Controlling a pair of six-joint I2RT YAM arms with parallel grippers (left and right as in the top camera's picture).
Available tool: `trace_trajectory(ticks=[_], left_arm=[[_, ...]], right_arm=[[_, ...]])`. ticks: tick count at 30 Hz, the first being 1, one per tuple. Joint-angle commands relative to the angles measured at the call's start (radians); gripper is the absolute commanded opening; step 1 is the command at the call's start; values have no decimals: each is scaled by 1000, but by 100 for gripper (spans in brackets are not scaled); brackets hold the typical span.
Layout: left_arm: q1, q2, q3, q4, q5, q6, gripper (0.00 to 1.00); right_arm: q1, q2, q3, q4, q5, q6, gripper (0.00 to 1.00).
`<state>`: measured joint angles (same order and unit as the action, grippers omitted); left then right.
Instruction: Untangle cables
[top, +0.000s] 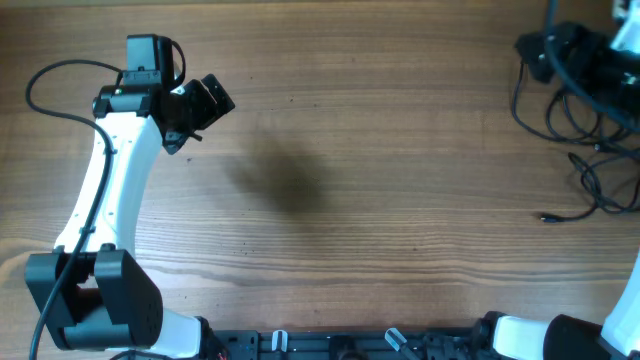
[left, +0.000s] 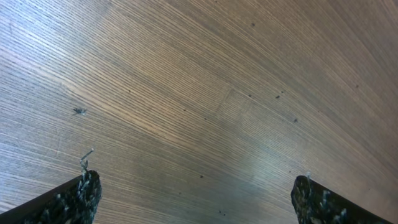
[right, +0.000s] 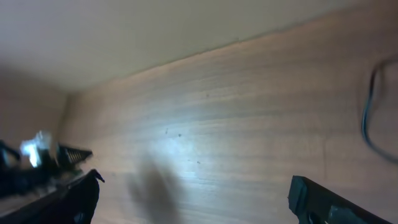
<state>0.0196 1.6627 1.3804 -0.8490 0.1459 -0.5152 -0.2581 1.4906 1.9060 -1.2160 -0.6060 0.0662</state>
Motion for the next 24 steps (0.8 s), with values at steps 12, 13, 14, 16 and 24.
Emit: trace_trajectory(ticks=[12, 13, 14, 16, 24], left_arm=[[-3, 9, -8, 2, -13, -14, 100], [-3, 9, -8, 2, -13, -14, 100], [-3, 9, -8, 2, -13, -14, 100], [-3, 9, -8, 2, -13, -14, 100], [-3, 9, -8, 2, -13, -14, 100]], right_arm=[[311, -363, -556, 541, 217, -351, 100], [311, -417, -626, 594, 217, -351, 99], [311, -470, -696, 649, 217, -352, 100], [311, -586, -847, 772, 217, -351, 100], [311, -1049, -1431, 1233, 201, -352, 100]])
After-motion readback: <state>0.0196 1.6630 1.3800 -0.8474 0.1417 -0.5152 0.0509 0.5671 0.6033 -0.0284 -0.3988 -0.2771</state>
